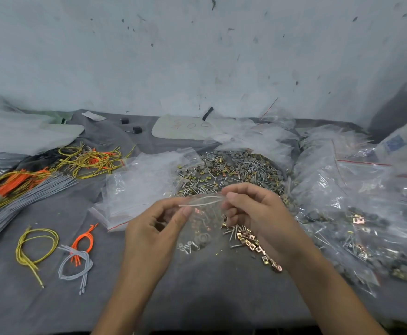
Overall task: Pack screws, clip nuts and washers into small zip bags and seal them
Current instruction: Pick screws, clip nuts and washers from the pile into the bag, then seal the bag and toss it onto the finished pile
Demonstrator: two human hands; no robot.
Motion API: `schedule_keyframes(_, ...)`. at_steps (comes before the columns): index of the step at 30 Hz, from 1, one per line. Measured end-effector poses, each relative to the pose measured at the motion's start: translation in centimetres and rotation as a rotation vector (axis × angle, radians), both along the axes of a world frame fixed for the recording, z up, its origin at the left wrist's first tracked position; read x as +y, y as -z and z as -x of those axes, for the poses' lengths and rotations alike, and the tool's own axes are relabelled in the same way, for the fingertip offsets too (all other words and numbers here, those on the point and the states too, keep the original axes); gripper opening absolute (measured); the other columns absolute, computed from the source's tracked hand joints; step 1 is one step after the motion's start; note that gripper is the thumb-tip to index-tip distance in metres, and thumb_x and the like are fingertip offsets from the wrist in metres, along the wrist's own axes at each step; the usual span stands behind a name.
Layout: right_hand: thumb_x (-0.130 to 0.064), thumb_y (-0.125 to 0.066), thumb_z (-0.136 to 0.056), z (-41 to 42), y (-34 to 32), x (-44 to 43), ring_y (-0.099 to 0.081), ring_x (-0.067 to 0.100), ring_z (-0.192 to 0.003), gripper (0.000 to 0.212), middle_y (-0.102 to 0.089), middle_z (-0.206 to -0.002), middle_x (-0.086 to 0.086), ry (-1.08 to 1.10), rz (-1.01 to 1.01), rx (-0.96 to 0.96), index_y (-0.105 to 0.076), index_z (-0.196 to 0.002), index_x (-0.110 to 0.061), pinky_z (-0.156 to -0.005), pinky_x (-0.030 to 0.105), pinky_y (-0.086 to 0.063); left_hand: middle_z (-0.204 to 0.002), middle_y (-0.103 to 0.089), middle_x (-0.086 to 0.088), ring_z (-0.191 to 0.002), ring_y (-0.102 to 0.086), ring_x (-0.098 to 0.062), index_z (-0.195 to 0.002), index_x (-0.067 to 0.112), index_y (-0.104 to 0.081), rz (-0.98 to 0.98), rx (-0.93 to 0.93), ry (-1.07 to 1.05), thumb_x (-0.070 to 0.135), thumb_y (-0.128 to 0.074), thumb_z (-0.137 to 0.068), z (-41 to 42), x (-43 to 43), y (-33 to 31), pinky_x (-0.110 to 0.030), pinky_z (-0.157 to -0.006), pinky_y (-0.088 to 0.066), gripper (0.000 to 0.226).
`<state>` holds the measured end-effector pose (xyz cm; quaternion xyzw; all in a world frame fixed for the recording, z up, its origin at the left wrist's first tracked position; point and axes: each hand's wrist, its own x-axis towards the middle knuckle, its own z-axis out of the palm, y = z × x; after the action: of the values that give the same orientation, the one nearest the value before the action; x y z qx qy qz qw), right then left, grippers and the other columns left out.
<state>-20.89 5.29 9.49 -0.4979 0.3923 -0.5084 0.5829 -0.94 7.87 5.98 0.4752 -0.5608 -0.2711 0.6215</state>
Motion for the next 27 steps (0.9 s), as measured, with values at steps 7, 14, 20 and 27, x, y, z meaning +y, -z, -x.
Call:
schedule_keyframes(7,-0.025,-0.073,-0.091,0.7,1.4,0.5,-0.053,0.008,-0.079,0.026,-0.052,-0.097,-0.008,0.108,0.507,0.700,-0.067,-0.113,-0.038,-0.075,0.020,-0.047,-0.070,-0.070,0.008,-0.059,-0.055,-0.003,-0.088,0.037,-0.078,-0.076,0.010,0.076,0.040,-0.065,-0.081,0.3,0.0,-0.3,-0.031,-0.052,-0.047,0.015)
schedule_keyframes(14,-0.031,-0.075,-0.090,-0.1,1.0,-0.2,-0.041,0.007,-0.130,0.008,-0.050,-0.133,-0.014,0.007,0.585,0.888,-0.069,-0.095,-0.031,-0.110,0.032,-0.031,-0.076,-0.071,-0.005,-0.057,-0.053,-0.005,-0.089,0.051,-0.076,-0.094,-0.042,0.103,0.045,-0.070,-0.083,0.1,0.3,0.1,-0.035,-0.051,-0.047,0.011)
schedule_keyframes(20,-0.023,-0.072,-0.093,-0.3,0.0,-0.3,-0.065,0.006,-0.091,0.013,-0.067,-0.089,-0.013,-0.119,0.523,0.736,-0.061,-0.100,-0.027,-0.080,0.020,-0.048,-0.074,-0.074,0.013,-0.061,-0.059,0.005,-0.088,0.049,-0.074,-0.047,-0.085,0.067,0.048,-0.074,-0.084,-0.1,0.5,-0.3,-0.012,-0.056,-0.045,0.005)
schedule_keyframes(27,-0.026,-0.072,-0.093,-0.8,-2.1,0.3,-0.064,0.012,-0.082,0.003,-0.067,-0.084,-0.010,-0.121,0.667,0.825,-0.072,-0.094,-0.023,-0.075,0.039,-0.053,-0.073,-0.070,0.008,-0.060,-0.057,-0.007,-0.092,0.040,-0.073,0.012,-0.156,0.043,0.050,-0.065,-0.086,0.2,1.0,-1.1,-0.021,-0.055,-0.044,0.014)
